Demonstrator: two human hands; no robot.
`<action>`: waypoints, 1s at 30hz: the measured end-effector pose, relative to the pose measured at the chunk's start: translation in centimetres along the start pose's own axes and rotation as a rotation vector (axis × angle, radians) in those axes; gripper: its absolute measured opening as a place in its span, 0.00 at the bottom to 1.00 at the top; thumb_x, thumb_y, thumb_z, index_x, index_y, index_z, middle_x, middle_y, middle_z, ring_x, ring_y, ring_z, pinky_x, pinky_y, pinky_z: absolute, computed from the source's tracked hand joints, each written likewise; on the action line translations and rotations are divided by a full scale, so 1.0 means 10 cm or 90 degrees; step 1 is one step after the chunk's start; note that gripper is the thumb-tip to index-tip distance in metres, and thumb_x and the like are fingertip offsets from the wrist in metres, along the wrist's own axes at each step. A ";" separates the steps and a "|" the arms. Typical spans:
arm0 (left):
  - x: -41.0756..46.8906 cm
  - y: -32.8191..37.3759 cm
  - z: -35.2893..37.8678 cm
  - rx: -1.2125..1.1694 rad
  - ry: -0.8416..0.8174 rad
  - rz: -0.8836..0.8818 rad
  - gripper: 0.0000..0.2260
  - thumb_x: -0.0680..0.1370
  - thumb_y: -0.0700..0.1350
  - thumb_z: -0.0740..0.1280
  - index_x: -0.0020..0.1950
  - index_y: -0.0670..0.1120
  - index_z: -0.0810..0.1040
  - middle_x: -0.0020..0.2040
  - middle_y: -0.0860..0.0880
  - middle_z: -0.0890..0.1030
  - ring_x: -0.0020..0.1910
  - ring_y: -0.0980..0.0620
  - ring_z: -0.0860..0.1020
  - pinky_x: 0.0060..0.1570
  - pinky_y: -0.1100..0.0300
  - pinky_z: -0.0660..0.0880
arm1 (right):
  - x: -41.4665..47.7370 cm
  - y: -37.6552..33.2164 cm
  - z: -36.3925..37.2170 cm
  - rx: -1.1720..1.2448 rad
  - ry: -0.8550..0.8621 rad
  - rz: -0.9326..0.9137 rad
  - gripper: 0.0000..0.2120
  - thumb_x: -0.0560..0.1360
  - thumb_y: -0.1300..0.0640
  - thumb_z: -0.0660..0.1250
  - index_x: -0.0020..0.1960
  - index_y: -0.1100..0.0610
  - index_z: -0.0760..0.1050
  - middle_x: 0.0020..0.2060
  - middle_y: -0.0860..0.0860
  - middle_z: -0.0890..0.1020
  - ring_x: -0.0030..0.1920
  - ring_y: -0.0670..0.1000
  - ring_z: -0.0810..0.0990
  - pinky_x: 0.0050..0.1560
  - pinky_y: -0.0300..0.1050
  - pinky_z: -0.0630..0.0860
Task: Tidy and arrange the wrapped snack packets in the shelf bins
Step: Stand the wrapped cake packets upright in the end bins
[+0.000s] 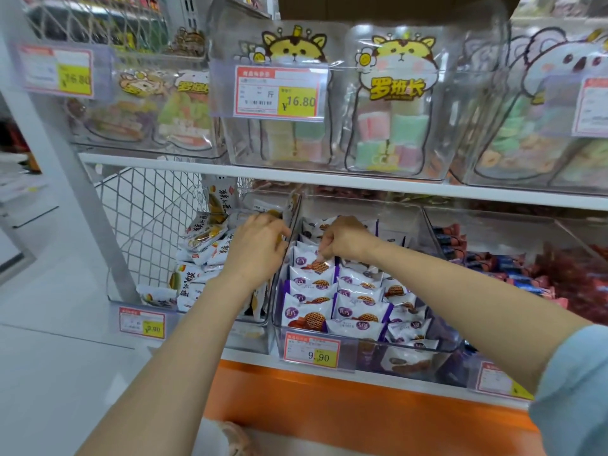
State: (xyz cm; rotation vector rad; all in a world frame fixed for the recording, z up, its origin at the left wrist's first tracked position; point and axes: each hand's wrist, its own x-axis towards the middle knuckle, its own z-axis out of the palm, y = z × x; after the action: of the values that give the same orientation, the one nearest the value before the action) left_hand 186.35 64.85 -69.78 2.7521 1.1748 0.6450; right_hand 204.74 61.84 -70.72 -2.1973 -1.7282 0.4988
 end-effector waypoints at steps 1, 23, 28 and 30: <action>0.00 -0.01 0.00 0.001 0.000 -0.002 0.12 0.78 0.41 0.61 0.61 0.46 0.76 0.63 0.46 0.73 0.64 0.46 0.65 0.60 0.57 0.60 | 0.00 0.00 0.01 0.006 0.003 0.013 0.08 0.68 0.57 0.75 0.43 0.60 0.82 0.48 0.51 0.83 0.50 0.50 0.81 0.51 0.41 0.76; 0.09 0.08 0.14 0.066 -0.078 0.066 0.16 0.81 0.45 0.56 0.69 0.51 0.69 0.70 0.52 0.67 0.69 0.51 0.60 0.62 0.58 0.53 | 0.05 0.22 -0.06 -0.042 0.071 0.015 0.08 0.74 0.51 0.69 0.51 0.53 0.82 0.53 0.48 0.82 0.48 0.49 0.79 0.47 0.40 0.72; 0.09 0.05 0.13 0.048 -0.042 0.039 0.17 0.80 0.44 0.57 0.69 0.52 0.69 0.69 0.52 0.69 0.68 0.50 0.61 0.59 0.58 0.55 | 0.18 0.19 -0.09 -0.105 0.078 -0.018 0.11 0.74 0.52 0.69 0.56 0.51 0.81 0.59 0.47 0.79 0.58 0.49 0.76 0.47 0.36 0.66; 0.08 0.04 0.12 0.042 -0.031 0.034 0.16 0.80 0.44 0.57 0.68 0.52 0.69 0.68 0.51 0.70 0.68 0.50 0.61 0.59 0.57 0.56 | 0.22 0.18 -0.05 -0.143 0.065 -0.032 0.12 0.75 0.51 0.68 0.57 0.52 0.81 0.58 0.47 0.80 0.58 0.49 0.76 0.47 0.36 0.65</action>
State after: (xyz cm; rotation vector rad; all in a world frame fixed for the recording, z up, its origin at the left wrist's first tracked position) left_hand 187.57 65.23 -70.49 2.8454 1.1373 0.5509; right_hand 207.01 63.55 -71.27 -2.2762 -1.8580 0.1854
